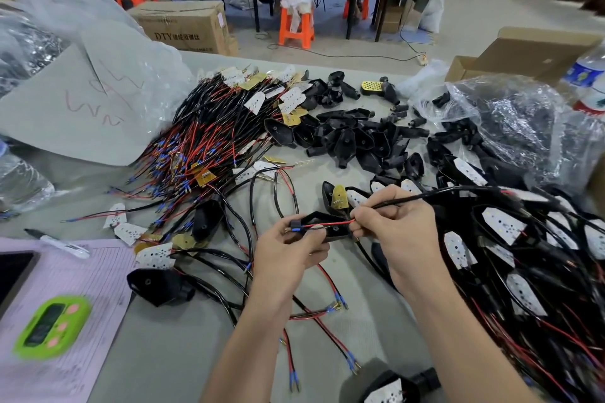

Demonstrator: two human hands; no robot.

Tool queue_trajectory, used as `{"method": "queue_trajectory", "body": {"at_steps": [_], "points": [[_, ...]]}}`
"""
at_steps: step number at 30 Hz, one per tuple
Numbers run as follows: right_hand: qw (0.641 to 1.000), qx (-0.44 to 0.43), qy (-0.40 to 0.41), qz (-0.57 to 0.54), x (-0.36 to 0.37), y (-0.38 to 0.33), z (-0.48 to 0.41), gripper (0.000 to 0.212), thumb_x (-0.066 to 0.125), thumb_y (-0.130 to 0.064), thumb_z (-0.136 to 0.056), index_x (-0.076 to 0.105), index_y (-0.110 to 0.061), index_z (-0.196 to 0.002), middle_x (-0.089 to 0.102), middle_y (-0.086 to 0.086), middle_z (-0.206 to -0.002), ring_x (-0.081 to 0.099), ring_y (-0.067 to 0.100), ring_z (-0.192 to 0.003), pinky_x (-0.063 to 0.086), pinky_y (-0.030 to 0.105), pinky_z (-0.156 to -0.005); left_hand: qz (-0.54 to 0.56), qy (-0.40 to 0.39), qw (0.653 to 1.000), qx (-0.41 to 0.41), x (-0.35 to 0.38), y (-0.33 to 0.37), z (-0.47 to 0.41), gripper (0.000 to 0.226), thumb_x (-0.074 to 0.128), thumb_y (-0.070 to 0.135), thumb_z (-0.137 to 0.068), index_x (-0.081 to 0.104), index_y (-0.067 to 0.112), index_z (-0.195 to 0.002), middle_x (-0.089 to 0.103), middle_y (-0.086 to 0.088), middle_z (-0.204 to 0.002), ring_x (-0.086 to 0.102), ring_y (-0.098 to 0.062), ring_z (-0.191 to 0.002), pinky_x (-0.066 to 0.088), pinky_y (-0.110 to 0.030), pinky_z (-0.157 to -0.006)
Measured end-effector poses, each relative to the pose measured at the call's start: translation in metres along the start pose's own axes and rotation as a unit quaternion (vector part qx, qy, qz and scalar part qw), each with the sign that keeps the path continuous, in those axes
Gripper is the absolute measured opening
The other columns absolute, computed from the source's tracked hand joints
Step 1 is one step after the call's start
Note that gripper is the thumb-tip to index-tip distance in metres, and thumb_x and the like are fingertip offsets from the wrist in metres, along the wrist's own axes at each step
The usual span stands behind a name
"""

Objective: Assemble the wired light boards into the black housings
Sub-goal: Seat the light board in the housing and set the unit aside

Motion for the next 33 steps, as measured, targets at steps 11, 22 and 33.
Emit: {"method": "queue_trajectory", "body": {"at_steps": [11,22,33], "points": [[0.986,-0.028,0.095,0.131,-0.017,-0.005,-0.004,0.013,0.073,-0.006,-0.077,0.068,-0.017,-0.073,0.072,0.01,-0.061,0.073,0.026,-0.059,0.064,0.052,-0.068,0.0,-0.026,0.999,0.031,-0.007,0.003,-0.001,0.034,0.085,0.004,-0.081,0.074,0.012,-0.112,0.077,-0.011,-0.084,0.076,-0.028,-0.075,0.062,-0.029,-0.07],[0.994,0.039,-0.059,-0.08,0.007,0.002,0.002,0.02,0.064,0.018,-0.086,0.061,-0.002,-0.08,0.07,0.021,-0.076,0.069,0.023,-0.061,0.056,0.025,-0.057,-0.065,-0.006,0.997,0.047,-0.012,0.008,0.005,0.042,0.092,0.032,-0.063,0.079,0.024,-0.102,0.079,-0.008,-0.085,0.076,-0.021,-0.075,0.062,-0.03,-0.07],[0.999,-0.018,-0.025,0.03,0.019,0.001,0.004,0.022,0.079,0.01,-0.073,0.077,-0.011,-0.068,0.078,0.007,-0.089,0.074,0.018,-0.09,0.057,0.028,-0.08,0.02,-0.132,0.991,-0.007,0.011,0.016,0.021,0.031,0.069,0.036,-0.081,0.082,0.021,-0.105,0.078,-0.019,-0.101,0.078,-0.025,-0.085,0.06,-0.025,-0.07]]}}
Point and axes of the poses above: each hand's wrist, its own z-axis away from the middle knuckle, its own x-axis out of the palm, y = z × x, the point moved 7 cm from there along -z, towards the middle knuckle
